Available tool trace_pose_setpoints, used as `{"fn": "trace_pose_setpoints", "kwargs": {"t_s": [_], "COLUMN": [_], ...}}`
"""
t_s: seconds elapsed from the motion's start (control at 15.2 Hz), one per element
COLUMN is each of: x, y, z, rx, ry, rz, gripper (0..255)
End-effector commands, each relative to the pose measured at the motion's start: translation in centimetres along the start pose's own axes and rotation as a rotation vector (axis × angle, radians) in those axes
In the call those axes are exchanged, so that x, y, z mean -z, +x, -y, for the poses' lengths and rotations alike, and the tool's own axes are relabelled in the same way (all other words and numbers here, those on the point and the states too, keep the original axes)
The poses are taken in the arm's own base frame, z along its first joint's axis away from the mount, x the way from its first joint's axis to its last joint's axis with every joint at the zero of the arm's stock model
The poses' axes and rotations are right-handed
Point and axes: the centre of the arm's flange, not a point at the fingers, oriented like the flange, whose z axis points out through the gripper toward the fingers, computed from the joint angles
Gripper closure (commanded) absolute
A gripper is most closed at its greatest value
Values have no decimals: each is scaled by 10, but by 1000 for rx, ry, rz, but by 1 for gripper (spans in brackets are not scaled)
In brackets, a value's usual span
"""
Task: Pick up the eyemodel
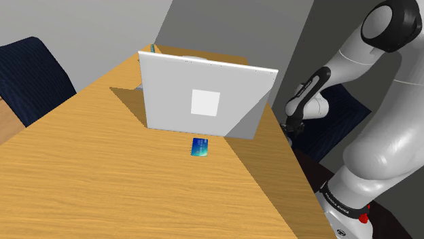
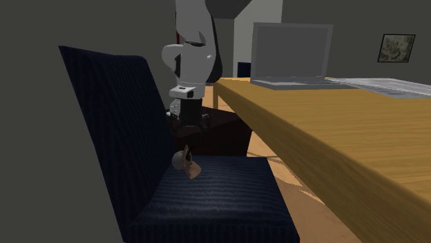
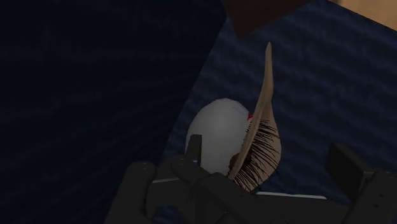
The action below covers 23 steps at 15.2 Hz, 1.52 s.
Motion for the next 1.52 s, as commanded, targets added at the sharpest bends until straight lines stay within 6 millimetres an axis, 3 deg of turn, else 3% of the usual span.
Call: {"fn": "trace_pose_setpoints", "kwargs": {"t_s": [0.0, 0.13, 0.2, 0.79, 1.45], "x": [-11, -14, -13, -14, 39], "y": [-1, -1, -1, -1, -1], "z": [0, 0, 1, 0, -5], "rx": [0, 0, 0, 0, 0], "ry": [0, 0, 0, 0, 0], "rz": [0, 0, 0, 0, 0], "gripper": [0, 0, 255, 255, 255]}}
